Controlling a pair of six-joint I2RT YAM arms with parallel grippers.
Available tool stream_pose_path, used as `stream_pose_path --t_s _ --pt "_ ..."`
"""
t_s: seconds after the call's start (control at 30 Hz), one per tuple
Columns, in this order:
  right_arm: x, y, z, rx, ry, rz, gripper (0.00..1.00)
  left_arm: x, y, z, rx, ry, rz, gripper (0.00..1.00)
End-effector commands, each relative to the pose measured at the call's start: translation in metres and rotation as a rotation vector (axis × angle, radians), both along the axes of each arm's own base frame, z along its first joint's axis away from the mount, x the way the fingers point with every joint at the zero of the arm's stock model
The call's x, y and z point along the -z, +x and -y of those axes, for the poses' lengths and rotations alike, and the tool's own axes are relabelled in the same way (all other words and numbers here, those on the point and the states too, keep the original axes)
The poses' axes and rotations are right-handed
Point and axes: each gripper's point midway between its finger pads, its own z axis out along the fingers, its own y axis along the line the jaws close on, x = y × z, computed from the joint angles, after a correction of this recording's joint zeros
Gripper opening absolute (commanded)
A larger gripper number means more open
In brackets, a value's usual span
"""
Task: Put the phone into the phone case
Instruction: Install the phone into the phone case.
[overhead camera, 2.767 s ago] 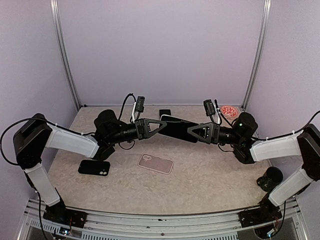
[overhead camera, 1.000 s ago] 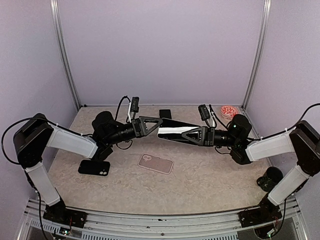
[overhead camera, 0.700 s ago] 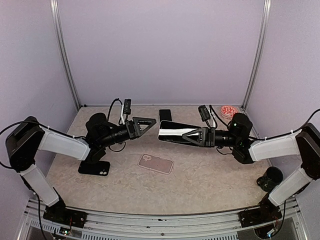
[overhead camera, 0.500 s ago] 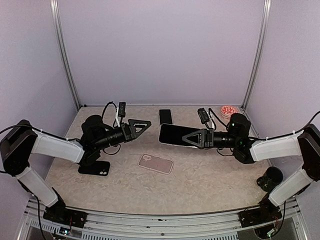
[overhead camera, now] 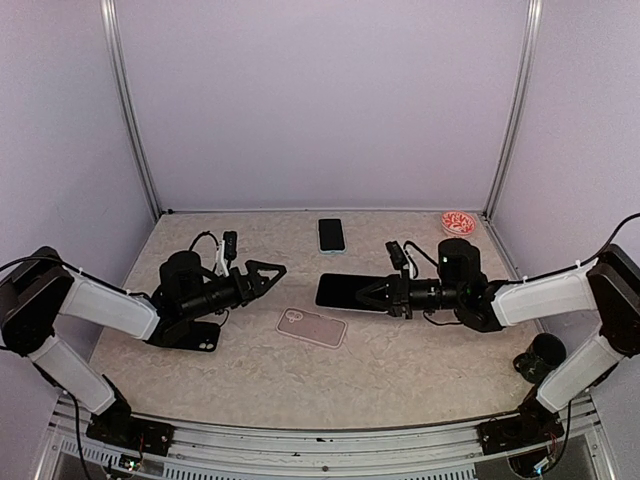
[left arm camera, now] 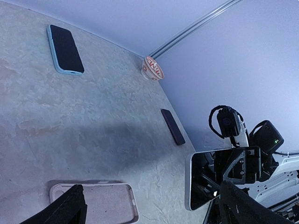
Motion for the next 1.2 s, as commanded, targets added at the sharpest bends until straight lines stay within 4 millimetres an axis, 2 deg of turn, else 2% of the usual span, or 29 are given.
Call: stream_pose_path --t_s 0.0,0.23,0.43,0.67,1.17 --pt "-0.006 0.010 -0.016 0.032 -0.008 -0.011 0.00 0.005 0.004 -0.010 -0.049 0.005 -0.017 0.96" --pt "0.016 0.016 -0.032 0.067 -0.063 -0.130 0.00 0.024 0.003 -0.018 -0.071 0.024 -0.055 0.97" --pt "0.032 0.022 -0.049 0.090 -0.128 -0.193 0.00 0.030 0.003 -0.027 -0.085 0.014 -0.069 0.97" --pt "0.052 0.030 -0.059 0.139 -0.146 -0.274 0.00 0.035 0.005 -0.032 -0.093 0.016 -0.081 0.97" --pt "0.070 0.027 -0.088 0.122 -0.153 -0.320 0.00 0.044 0.008 -0.026 -0.074 -0.020 -0.105 0.97"
